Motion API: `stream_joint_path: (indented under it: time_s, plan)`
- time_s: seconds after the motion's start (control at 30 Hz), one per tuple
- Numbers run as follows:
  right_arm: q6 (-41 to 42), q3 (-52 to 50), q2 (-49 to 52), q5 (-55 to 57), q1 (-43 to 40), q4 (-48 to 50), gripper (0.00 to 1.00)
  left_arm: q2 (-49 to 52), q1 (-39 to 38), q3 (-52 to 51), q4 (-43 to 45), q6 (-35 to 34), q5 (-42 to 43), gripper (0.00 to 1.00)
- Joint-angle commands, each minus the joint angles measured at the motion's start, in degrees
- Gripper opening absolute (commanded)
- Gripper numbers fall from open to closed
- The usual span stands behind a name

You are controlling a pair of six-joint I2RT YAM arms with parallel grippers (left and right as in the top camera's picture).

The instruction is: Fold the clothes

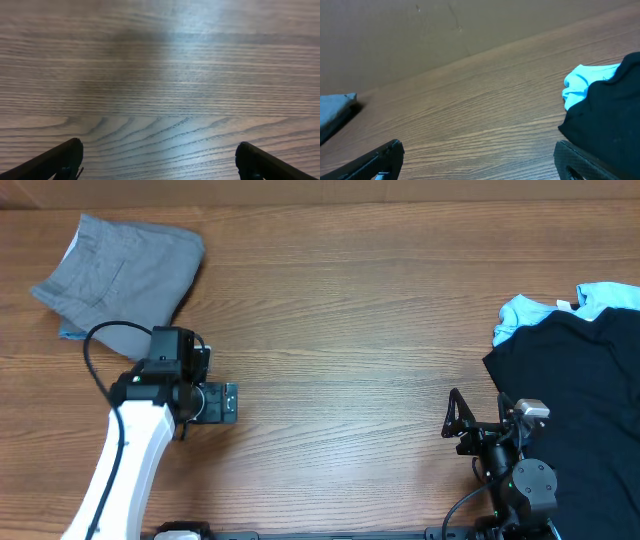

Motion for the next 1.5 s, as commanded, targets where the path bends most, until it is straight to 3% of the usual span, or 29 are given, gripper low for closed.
stream_joint_path:
  time_s: [0.0, 0.1, 0.47, 0.9, 1.13, 1.47]
  plan:
    - [0.0, -0.5, -0.7, 0.0, -0.5, 0.6, 1.0, -8.1, -0.5, -2.3, 0.0, -1.2, -1.0, 1.0]
    - [0.0, -0.5, -0.7, -0.1, -0.5, 0.6, 1.0, -14.0, -0.5, -6.0, 2.8, -1.2, -3.8, 1.0]
    - [0.0, -0.5, -0.7, -0.1, -0.5, 0.6, 1.0, -41.6, -0.5, -29.5, 28.5, -1.2, -3.7, 1.0]
    - [0.0, -0.5, -0.7, -0.1, -0.5, 0.6, 1.0, -70.1, -0.5, -39.6, 31.6, -1.2, -5.5, 1.0]
    - [0.0, -0.5, -0.7, -0.1, -0.5, 0.6, 1.0, -73.0, -0.8, -44.9, 34.7, -1.5, -3.5, 1.0]
    - [0.0, -0.5, -0.7, -0.1, -0.5, 0.6, 1.0, -72.9, -0.8, -45.0, 35.3, -1.4, -3.7, 1.0]
